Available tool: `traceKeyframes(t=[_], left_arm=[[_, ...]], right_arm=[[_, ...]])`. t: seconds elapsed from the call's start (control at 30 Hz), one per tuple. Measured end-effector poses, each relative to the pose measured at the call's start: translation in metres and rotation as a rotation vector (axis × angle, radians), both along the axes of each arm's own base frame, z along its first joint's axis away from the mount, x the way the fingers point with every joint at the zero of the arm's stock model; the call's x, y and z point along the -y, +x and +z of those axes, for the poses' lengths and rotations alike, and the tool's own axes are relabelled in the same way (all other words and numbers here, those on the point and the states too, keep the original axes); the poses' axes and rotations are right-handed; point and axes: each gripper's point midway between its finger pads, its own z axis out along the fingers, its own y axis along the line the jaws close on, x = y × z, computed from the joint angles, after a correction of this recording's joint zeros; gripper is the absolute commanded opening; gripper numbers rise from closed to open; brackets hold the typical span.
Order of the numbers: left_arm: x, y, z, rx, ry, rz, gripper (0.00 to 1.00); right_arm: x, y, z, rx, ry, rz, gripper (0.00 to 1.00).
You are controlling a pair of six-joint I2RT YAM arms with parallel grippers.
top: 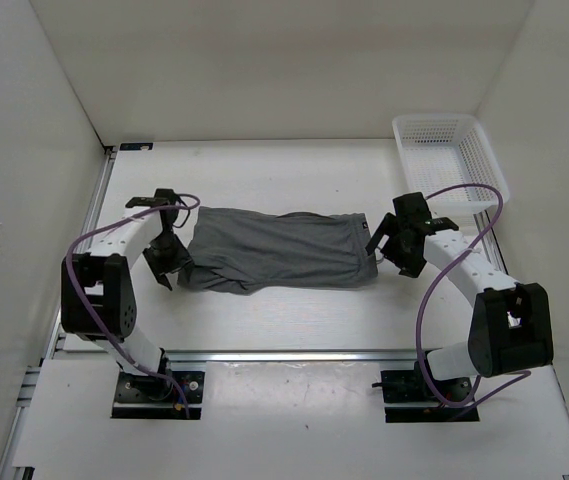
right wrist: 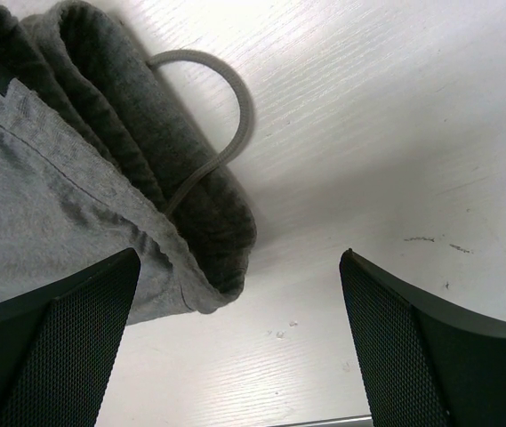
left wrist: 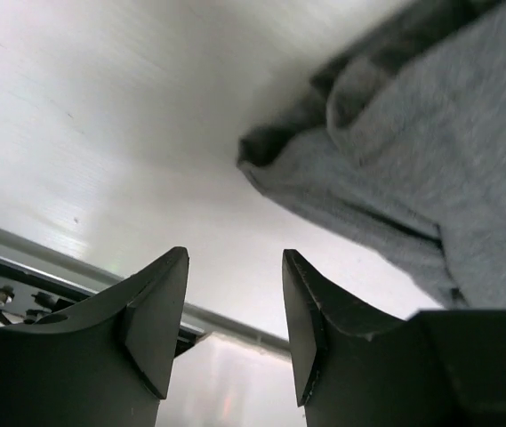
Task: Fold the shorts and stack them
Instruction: Fold the shorts
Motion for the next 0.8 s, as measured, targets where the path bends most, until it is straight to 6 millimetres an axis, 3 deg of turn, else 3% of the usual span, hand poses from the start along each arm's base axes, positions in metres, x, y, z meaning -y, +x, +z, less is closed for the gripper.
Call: traceKeyframes(t=[0.17,0.37,0.4,0.43,0.53,0.63,0.7,0.73,0.8], left_arm=[[-0.008,0.014,0.01,0.048,0.006,0.041,0.58],[0.007,0.047,0.04,0.169,0.003,0.004,0.64],[0.011,0.052,0.044,0.181,0.007,-0.008,0.71],[0.013,0.059,0.047,0.193,0.019,-0.018,0.71],[0.02,0.078,0.041,0.188,0.051,-0.045,0.74],[0.024,0.084,0.018,0.127,0.072,-0.058,0.72],[0.025,0.081,0.003,0.076,0.079,-0.061,0.58],[0.026,0.08,-0.002,0.06,0.081,-0.066,0.35],[0.027,0.079,-0.008,0.043,0.085,-0.078,0.15]], right_arm=[[0.001,-0.001,0.0,0.0,-0.005,0.011,0.99],[0.0,0.0,0.006,0.019,0.0,0.019,0.99],[0.0,0.0,0.006,0.019,0.0,0.02,0.99],[0.0,0.0,0.006,0.02,0.0,0.022,0.99],[0.0,-0.001,0.006,0.019,-0.001,0.03,1.0],[-0.002,-0.002,0.006,0.016,0.008,0.044,1.0],[-0.007,-0.003,0.006,0.01,0.029,0.069,1.0],[-0.009,-0.004,0.006,0.007,0.038,0.08,1.0],[-0.014,-0.006,0.004,-0.009,0.06,0.1,1.0]])
